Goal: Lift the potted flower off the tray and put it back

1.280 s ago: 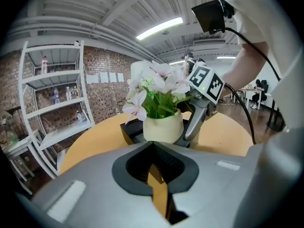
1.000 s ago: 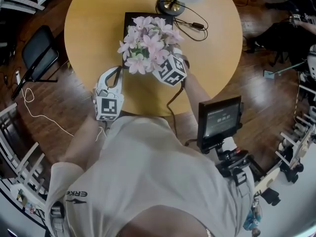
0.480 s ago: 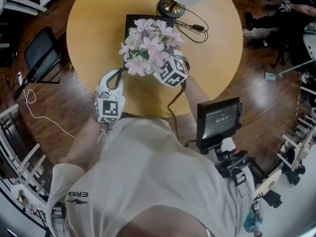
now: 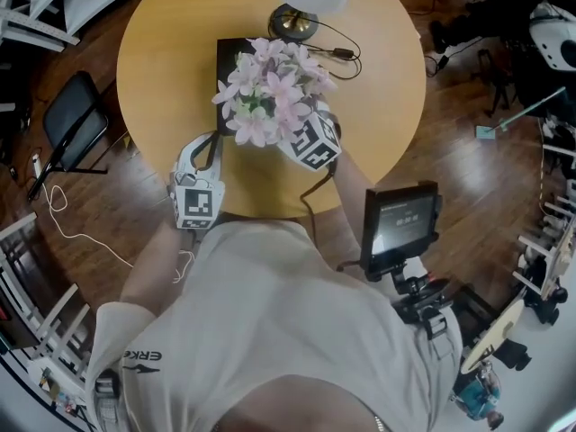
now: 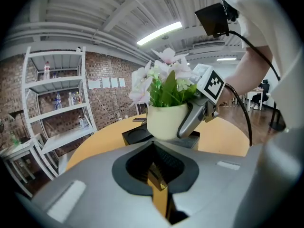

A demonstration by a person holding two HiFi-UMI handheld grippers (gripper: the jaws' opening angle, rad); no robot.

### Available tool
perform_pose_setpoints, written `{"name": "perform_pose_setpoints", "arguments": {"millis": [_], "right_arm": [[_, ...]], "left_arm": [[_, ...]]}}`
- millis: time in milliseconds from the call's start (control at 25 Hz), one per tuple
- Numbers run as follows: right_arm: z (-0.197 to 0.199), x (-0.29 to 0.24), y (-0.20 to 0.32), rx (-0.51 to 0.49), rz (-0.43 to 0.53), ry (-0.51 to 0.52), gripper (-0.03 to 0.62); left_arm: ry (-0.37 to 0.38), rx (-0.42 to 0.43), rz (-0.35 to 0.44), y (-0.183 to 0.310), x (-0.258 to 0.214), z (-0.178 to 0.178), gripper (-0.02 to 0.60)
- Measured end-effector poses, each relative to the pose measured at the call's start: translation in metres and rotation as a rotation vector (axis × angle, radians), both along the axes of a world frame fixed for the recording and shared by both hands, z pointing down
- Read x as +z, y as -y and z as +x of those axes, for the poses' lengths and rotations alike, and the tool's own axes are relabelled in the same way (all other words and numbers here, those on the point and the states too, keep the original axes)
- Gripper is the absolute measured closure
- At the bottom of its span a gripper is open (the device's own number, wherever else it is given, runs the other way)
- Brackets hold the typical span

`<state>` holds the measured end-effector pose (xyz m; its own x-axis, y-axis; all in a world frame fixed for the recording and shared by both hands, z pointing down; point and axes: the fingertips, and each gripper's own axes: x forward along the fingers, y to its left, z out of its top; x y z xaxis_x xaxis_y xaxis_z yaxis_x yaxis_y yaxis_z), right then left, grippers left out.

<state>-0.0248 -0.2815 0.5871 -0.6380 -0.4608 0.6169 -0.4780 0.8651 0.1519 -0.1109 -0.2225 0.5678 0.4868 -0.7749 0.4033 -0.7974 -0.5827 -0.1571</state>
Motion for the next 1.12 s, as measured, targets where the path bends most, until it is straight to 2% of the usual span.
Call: {"name": "perform_pose_setpoints", "arguments": {"millis": [240,360,640,960,1120], "right_arm": [[0.075,-0.071,-0.035,0.090,0.056,0.049,0.002],[0.096,-0.090,-0.041,0.116,0.093,0.040,0.002],[0.104,-0.125,-0.059,0.150,0.126,0.013,0.002],[0.107,-0.130,-0.066,0.200,0.118,-0.024,0.002],[0.109,-0.134,-0.061,0.198,0.139,-0.032,0.002]], "left_arm": [[-0.027,0.038,0.074,-0.029,-0.041,0.066,0.580],[-0.056,0.050,0.092,-0.033,-0.048,0.081,0.580],[-0.101,0.081,0.107,-0.049,-0.058,0.079,0.580],[-0.143,0.137,0.087,-0.048,-0.060,0.077,0.580],[-0.143,0.166,0.109,-0.041,-0.063,0.085,0.580]]}}
